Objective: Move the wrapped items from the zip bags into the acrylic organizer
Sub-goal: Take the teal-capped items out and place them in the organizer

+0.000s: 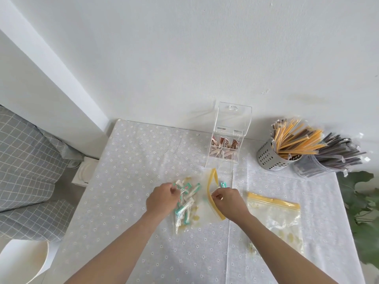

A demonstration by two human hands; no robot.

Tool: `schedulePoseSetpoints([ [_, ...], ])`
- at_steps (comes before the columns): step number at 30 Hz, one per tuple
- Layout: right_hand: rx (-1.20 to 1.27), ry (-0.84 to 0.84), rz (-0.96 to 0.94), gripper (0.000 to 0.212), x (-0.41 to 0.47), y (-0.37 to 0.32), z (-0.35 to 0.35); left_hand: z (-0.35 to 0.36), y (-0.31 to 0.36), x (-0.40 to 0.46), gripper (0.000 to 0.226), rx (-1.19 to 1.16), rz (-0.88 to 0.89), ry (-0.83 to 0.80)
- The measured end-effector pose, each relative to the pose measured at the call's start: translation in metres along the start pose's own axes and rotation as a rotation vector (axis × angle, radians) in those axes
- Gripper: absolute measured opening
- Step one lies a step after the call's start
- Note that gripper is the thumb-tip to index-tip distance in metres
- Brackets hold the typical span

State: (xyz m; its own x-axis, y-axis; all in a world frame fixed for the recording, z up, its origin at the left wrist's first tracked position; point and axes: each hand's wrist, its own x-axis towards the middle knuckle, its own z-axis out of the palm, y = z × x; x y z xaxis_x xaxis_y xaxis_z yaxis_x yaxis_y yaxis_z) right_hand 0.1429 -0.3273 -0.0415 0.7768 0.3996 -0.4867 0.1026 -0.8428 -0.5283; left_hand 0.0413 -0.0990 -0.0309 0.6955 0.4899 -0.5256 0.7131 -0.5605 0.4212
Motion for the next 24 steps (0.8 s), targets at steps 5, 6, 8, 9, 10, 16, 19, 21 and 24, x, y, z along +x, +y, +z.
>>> schedulePoseSetpoints([
  [5, 0.029, 0.027, 0.063, 0.021, 0.001, 0.014, 0.008, 0.018, -0.035, -0.001, 0.027, -0.028, -0.173, 0.021],
  [6, 0.029, 0.031, 0.061, 0.022, 0.0, 0.015, 0.01, 0.02, -0.036, 0.0, 0.026, -0.068, -0.178, 0.026],
  [8, 0.023, 0.049, 0.048, 0.024, -0.003, 0.014, 0.014, 0.025, -0.034, 0.003, 0.017, -0.167, -0.18, 0.029],
  [9, 0.018, 0.067, 0.031, 0.023, -0.004, 0.013, 0.017, 0.026, -0.033, 0.005, 0.013, -0.205, -0.18, 0.025],
  [10, 0.007, 0.095, 0.011, 0.021, -0.004, 0.013, 0.019, 0.026, -0.032, 0.007, 0.011, -0.228, -0.174, 0.015],
  [16, -0.159, 0.304, -0.416, 0.021, 0.014, 0.017, 0.038, 0.026, -0.034, 0.029, 0.005, -0.297, -0.082, 0.05],
  [19, -0.18, 0.268, -0.583, 0.015, 0.037, 0.02, 0.046, 0.025, -0.036, 0.039, 0.005, -0.303, -0.042, 0.1],
  [21, -0.262, 0.244, -0.592, 0.027, 0.049, 0.018, 0.047, 0.025, -0.041, 0.044, 0.008, -0.299, -0.016, 0.134],
  [24, -0.376, 0.267, -0.589, 0.038, 0.06, 0.009, 0.046, 0.024, -0.047, 0.05, 0.009, -0.307, 0.008, 0.195],
])
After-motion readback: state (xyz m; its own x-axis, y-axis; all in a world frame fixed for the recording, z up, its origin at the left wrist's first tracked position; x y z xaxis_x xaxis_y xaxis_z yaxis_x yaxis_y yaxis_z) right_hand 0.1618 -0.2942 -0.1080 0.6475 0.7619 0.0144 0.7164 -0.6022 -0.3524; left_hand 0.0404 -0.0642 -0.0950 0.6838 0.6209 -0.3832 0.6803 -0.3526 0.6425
